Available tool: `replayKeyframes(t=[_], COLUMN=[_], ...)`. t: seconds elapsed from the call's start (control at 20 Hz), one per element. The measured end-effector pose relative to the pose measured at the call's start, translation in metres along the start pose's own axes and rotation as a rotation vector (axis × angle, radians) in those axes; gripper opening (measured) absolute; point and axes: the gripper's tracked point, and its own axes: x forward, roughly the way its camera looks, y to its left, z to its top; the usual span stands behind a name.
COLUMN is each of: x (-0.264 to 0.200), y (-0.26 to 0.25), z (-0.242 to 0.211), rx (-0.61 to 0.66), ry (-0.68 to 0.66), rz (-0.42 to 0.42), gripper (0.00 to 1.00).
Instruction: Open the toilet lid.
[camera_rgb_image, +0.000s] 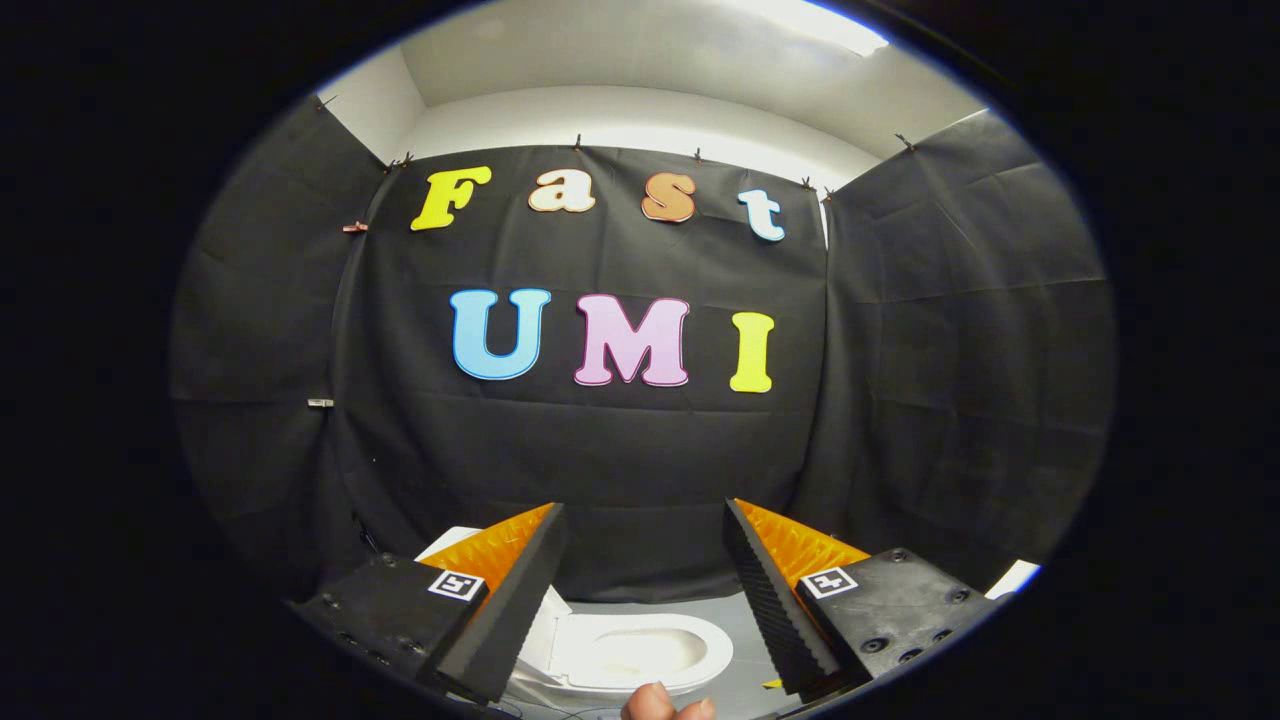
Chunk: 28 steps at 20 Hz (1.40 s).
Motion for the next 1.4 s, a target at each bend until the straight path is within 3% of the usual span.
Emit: replayKeyframes(t=[1.4], x=[0.0034], y=[-0.0018], z=[-0.0079], rx=[-0.004], ry=[0.018], rz=[-0.012], gripper=[0.99])
